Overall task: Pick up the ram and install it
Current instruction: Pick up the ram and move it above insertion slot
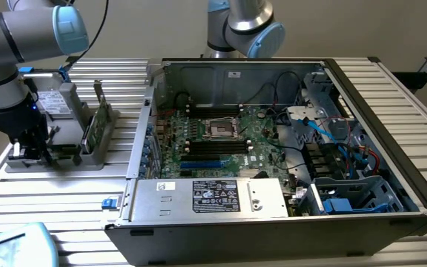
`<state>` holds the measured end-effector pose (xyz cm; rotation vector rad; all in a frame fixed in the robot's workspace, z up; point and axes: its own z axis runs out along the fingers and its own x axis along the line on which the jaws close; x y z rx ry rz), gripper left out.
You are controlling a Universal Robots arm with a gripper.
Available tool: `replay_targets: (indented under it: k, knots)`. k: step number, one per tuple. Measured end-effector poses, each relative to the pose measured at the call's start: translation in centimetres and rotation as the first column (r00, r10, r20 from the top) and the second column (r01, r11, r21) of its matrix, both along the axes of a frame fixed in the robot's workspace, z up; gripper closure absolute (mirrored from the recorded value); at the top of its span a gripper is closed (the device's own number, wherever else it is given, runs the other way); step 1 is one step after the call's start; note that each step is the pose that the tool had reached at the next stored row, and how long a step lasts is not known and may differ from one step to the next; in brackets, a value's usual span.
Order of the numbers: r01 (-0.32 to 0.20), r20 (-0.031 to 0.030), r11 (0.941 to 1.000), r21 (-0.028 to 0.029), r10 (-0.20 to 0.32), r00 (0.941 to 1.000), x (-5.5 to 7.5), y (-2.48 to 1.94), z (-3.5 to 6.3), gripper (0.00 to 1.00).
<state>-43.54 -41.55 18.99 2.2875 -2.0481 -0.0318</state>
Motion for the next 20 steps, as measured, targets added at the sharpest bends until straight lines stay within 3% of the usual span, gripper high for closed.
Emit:
replay_targets:
  k: [15,20]
  knots:
    - [0.006,0.0000,1.0000,0.0001,-0.006,1.0000,0.00,0.00,-0.10,0.85]
    - [0.006,-0.0006,1.0000,0.0002,-0.006,1.0000,0.04,0.00,0.38,0.85]
